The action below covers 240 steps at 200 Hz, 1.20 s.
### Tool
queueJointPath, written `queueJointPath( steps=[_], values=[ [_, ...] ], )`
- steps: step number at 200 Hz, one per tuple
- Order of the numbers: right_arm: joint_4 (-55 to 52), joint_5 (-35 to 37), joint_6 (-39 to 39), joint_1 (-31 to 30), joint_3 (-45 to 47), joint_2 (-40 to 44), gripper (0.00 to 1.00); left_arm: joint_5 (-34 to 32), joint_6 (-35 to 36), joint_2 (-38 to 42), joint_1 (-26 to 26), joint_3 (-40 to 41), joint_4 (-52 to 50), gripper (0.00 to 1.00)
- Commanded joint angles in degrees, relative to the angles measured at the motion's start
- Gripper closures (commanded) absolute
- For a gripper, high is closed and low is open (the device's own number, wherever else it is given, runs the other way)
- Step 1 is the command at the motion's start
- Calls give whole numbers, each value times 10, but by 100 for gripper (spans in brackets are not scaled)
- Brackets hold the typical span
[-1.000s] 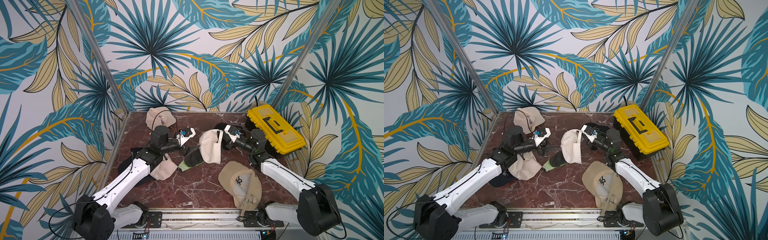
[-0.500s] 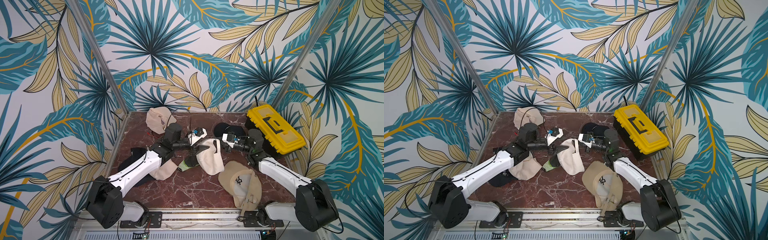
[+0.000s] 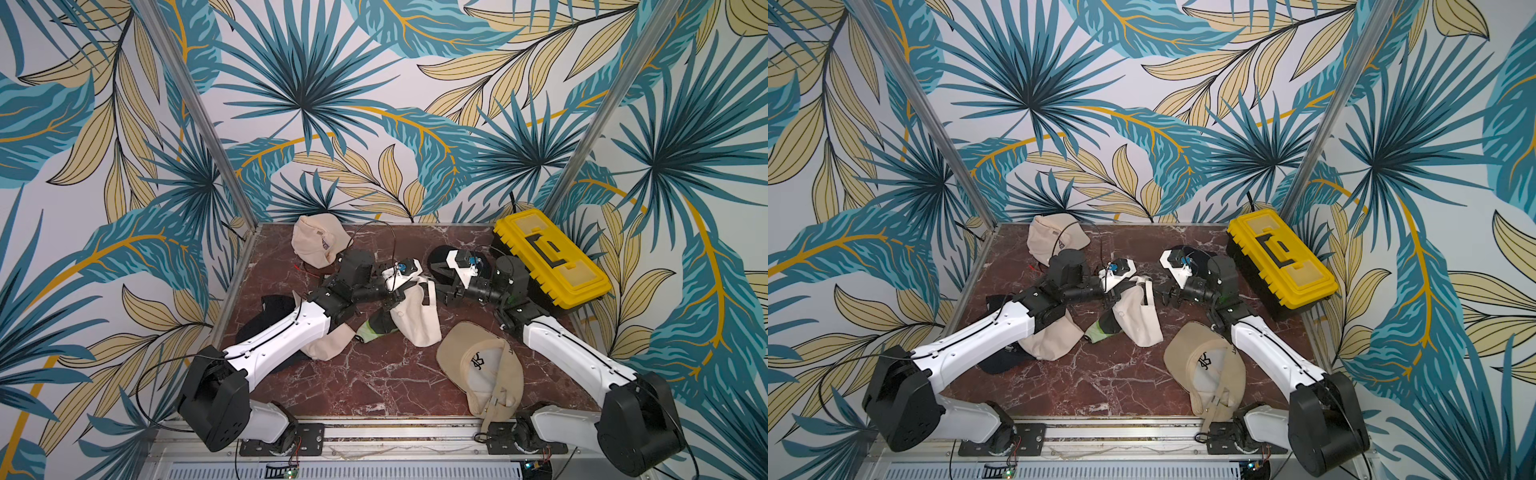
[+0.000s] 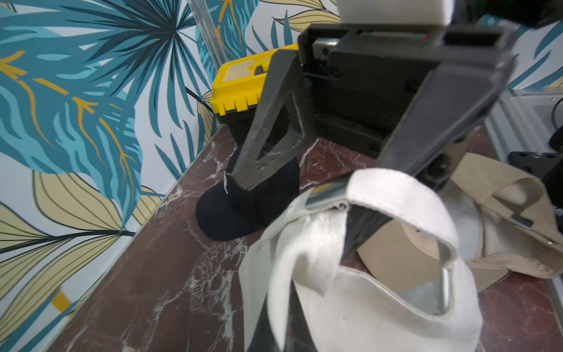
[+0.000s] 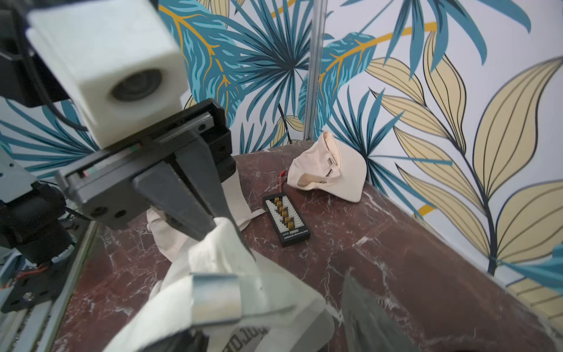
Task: Open the adjustable buckle of the baseball cap
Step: Pick up the baseball cap from the center of the board, then open the adjustable buckle on the baseball cap.
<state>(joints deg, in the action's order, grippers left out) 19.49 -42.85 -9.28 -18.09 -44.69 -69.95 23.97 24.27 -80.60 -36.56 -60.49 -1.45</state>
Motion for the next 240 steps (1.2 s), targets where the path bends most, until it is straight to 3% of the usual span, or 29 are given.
queueJointPath(
  steps=[1,24,50,97,137,240],
  values=[
    [-96,17,61,-1,21,56,29,-82,46,14,-8,4,13,100],
    [-192,7,78,1,6,98,28,-116,71,11,-18,-6,16,100],
    [-234,-11,163,3,-23,101,28,-132,102,9,-35,-11,22,100],
    [-110,-26,407,12,-14,75,29,-164,122,5,-54,-14,24,100],
    [-78,-39,555,24,-23,63,34,-172,137,11,-60,-9,24,100],
    [-38,-73,653,24,-30,11,62,-148,139,29,-67,-5,24,100]
  ],
)
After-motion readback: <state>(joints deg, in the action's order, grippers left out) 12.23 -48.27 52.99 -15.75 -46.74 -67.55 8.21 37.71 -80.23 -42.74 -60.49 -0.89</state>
